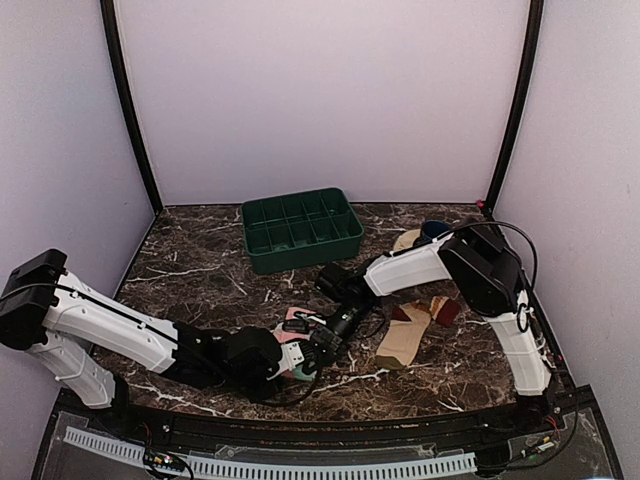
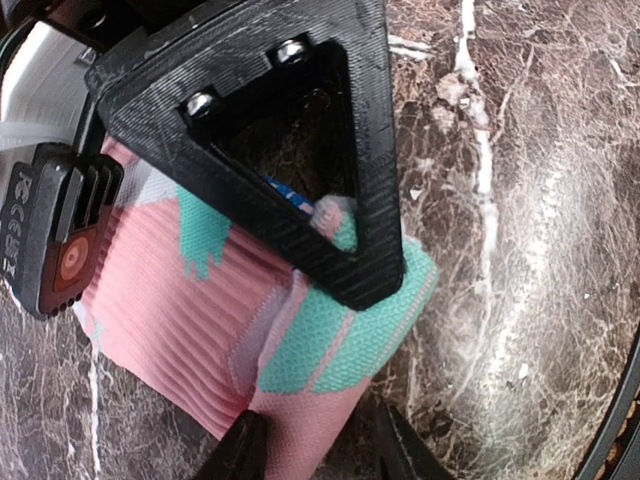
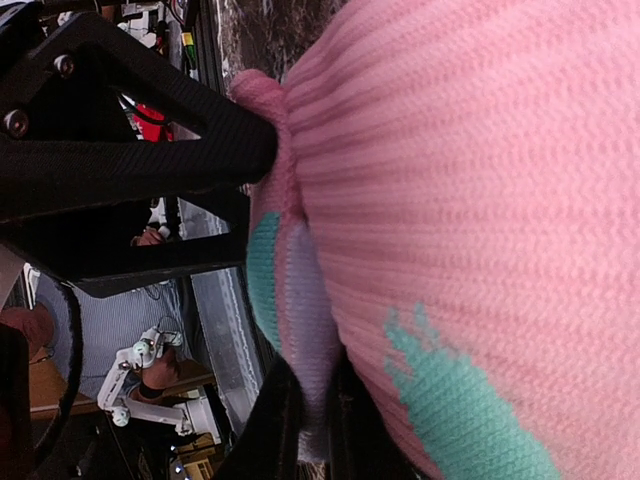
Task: Roll the socks
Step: Roll the sock at the center of the board.
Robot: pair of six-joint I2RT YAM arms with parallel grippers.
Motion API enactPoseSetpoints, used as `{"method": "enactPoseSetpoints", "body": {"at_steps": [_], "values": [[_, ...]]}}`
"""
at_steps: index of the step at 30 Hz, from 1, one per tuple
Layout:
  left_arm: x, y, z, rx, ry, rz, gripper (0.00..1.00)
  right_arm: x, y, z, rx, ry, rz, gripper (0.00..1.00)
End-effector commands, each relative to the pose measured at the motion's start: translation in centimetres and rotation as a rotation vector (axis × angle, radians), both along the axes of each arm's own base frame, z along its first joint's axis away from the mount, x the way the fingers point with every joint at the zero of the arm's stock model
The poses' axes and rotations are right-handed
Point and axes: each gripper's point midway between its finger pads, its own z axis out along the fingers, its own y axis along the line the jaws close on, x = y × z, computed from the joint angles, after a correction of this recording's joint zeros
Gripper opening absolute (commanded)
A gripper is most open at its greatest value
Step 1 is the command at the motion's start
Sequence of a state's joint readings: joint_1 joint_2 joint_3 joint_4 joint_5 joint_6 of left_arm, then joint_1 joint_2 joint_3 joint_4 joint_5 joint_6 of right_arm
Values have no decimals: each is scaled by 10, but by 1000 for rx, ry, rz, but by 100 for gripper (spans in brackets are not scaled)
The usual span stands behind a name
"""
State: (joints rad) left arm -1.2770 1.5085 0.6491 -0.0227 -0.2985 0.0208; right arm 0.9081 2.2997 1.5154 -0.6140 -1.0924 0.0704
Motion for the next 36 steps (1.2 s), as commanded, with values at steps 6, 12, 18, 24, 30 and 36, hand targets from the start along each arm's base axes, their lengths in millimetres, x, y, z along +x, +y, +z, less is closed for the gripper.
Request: {"method": "enactPoseSetpoints", "body": {"at_steps": [6,12,18,24,30,36], "values": [[6,-14,-1,40,-47,-62,40,-4,-17,0,-42,8,1,0],[2,-15,-10,71,-24,-88,37,-3,-21,0,-44,13,-5,0],[1,-15,-21,114,-5,-91,29,-4,-23,0,-42,21,-5,0],[-3,-14,-30,140,28,-99,13,-4,-24,-1,-46,28,-6,1],[-15,-14,-33,134,106,-114,0,2,-29,-2,-64,14,-23,9],[-28,-16,-35,125,195,-119,0,4,-30,0,-55,-6,-29,21]]}}
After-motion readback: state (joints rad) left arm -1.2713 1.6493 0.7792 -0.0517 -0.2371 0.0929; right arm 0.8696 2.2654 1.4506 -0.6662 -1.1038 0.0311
